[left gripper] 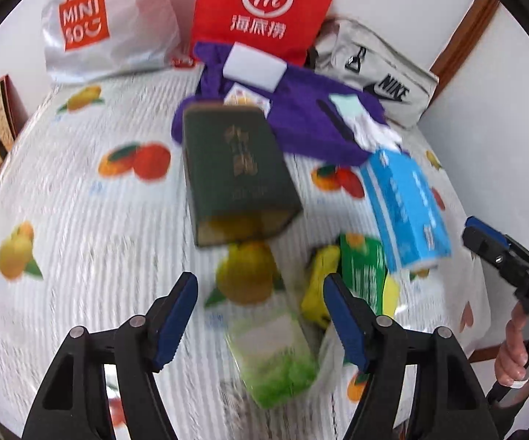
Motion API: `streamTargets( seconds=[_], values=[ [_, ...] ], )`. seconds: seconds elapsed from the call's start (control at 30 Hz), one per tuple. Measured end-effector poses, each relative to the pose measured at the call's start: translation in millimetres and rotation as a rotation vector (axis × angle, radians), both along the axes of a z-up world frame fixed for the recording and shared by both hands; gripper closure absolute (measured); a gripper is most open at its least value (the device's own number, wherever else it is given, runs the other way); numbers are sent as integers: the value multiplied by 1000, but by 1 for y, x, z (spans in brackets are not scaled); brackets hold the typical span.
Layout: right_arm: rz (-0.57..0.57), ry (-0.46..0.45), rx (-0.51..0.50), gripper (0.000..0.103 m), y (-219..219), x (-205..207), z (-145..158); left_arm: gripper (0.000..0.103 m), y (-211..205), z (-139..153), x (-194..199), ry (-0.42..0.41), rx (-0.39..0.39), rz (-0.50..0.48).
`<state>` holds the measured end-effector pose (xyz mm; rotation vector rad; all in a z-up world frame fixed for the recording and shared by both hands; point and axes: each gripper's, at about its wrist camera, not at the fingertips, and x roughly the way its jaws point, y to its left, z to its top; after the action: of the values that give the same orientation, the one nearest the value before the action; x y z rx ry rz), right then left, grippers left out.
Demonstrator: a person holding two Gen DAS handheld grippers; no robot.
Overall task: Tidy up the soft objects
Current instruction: 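Reach the left gripper to the light-green tissue pack and close on it, then grasp the white mesh bath puff with the right gripper while the left lifts the tissue pack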
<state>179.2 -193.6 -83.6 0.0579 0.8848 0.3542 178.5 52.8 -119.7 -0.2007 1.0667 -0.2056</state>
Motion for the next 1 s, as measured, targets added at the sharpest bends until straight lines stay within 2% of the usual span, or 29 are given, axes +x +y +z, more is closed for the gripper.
streamTargets(
  seconds=[0.27, 0.43, 0.53, 0.57, 0.6, 0.63, 0.77, 1.0],
  values=[
    [-16, 1, 4, 42, -13, -44, -16, 32, -18, -35, -26, 69, 11, 22],
    [-22, -1, -31, 42, -18, -60, -27, 30, -31, -51, -21, 99, 77, 49],
    [-21, 3, -41, 42, -20, -66, -32, 29, -38, -49, -18, 52, 126, 48],
    [-19, 4, -44, 42, -20, -67, -34, 34, -37, -49, -16, 42, 125, 52],
    [-20, 4, -49, 42, -20, -68, -35, 48, -35, -48, -14, 26, 126, 56],
    [-21, 5, -54, 42, -19, -69, -37, 51, -33, -47, -12, 17, 132, 57],
    [-5, 15, -62, 42, -12, -69, -44, 52, -19, -40, -10, -9, 125, 67],
    [39, 27, -59, 42, 15, -63, -50, 52, 10, -36, -13, -45, 188, 107]
  ],
)
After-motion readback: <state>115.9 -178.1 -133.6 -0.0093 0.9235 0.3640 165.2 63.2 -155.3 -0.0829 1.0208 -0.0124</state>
